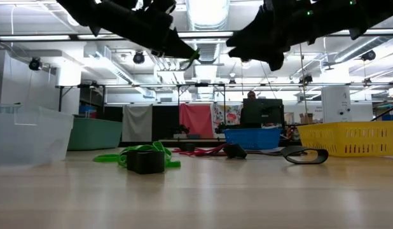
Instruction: Sort rubber bands into baskets
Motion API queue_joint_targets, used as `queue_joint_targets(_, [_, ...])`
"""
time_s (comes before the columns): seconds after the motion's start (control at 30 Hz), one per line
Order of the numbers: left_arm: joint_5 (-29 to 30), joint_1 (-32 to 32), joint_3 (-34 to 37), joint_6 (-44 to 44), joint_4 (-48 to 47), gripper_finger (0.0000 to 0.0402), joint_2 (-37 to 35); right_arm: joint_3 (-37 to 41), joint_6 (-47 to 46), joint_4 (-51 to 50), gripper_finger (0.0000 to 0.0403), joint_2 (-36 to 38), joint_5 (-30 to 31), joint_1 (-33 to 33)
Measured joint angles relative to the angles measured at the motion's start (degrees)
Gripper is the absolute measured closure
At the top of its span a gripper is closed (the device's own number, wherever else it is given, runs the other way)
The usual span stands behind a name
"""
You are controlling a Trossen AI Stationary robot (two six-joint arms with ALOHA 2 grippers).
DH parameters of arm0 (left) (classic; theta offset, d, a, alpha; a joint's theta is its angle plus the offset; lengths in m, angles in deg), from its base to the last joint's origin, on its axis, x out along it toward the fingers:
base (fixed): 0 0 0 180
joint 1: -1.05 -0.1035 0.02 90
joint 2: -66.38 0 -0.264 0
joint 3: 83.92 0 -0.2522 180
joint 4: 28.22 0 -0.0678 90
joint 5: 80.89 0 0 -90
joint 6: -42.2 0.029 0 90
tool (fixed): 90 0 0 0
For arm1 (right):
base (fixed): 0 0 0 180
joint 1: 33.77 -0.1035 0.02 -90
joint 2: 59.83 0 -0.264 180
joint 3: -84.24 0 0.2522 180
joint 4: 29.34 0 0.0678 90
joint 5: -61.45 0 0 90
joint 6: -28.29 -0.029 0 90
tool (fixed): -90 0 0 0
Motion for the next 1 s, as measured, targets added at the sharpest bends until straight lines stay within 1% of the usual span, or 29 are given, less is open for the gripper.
queue_joint_targets(0.07, [0.0, 0.2, 0.0, 0.8, 2.2, 0.0402, 0.9, -0.3, -0.1, 0.3, 0.0252, 0.0, -1.2, 0.0])
queue_joint_targets(0.27, [-0.9, 0.4, 0.0, 1.0, 8.6, 0.0402, 3.5, -0.3, 0.7, 0.3, 0.0252, 0.0, -0.9, 0.0])
queue_joint_targets(0.37, [-0.9, 0.4, 0.0, 1.1, 11.0, 0.0402, 3.7, -0.3, 0.9, 0.5, 0.0252, 0.0, -0.9, 0.0])
queue_joint_targets(0.5, [-0.9, 0.4, 0.0, 1.1, 14.6, 0.0402, 3.8, -0.3, 1.1, 1.8, 0.0252, 0.0, 1.5, 0.5])
queue_joint_targets(0.7, [-0.5, 0.4, 0.0, 2.4, 18.8, 0.0402, 3.8, -1.9, -1.2, 1.8, 0.0252, 0.0, 1.7, 2.0])
queue_joint_targets(0.8, [-0.5, 0.4, 0.0, 2.5, 19.1, 0.0402, 3.8, -2.8, -1.9, 1.6, 0.0243, 0.0, 1.5, 2.4])
queue_joint_targets(0.87, [-0.5, 0.4, 0.0, 2.5, 19.1, 0.0402, 3.8, -3.6, -1.6, 1.9, 0.0233, -0.4, 0.1, 2.7])
queue_joint_targets(1.0, [-0.4, 0.4, 0.0, 2.5, 19.4, 0.0402, 3.8, -6.7, 0.9, 1.6, 0.0215, -5.0, -0.9, 3.0])
